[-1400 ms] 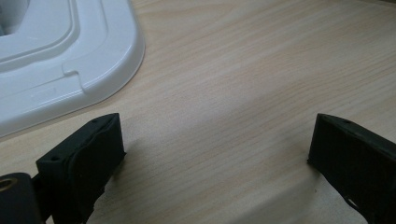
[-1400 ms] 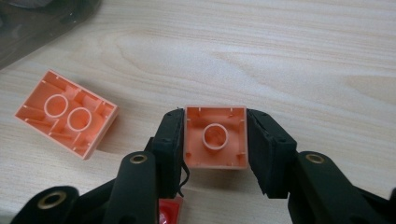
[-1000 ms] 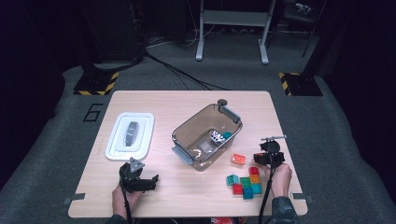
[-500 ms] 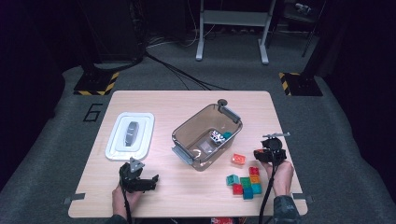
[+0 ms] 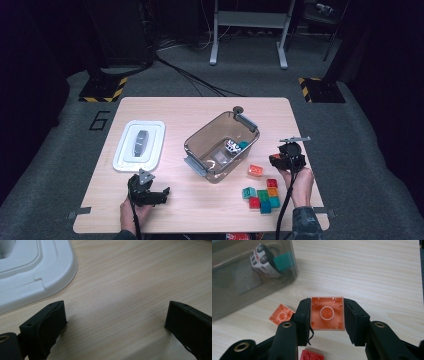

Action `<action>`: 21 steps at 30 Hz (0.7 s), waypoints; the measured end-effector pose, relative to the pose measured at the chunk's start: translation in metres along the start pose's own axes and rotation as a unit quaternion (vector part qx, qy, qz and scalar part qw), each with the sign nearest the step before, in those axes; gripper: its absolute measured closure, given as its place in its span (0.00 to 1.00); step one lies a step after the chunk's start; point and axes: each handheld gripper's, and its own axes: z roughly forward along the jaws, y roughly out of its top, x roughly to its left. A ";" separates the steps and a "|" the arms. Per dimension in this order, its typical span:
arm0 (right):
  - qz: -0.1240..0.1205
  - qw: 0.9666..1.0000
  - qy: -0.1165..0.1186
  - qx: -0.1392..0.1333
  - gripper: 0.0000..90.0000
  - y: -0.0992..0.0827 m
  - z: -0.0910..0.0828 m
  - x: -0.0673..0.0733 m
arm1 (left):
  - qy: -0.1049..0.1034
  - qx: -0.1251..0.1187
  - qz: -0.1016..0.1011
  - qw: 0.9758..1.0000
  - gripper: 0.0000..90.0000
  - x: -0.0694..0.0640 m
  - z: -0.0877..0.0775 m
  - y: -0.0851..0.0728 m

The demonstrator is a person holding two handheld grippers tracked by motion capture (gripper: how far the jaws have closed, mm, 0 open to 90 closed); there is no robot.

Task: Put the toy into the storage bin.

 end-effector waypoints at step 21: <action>-0.015 1.000 0.009 -0.025 0.66 0.020 -0.017 0.010 | 0.000 0.000 0.000 1.000 0.04 0.000 0.000 0.000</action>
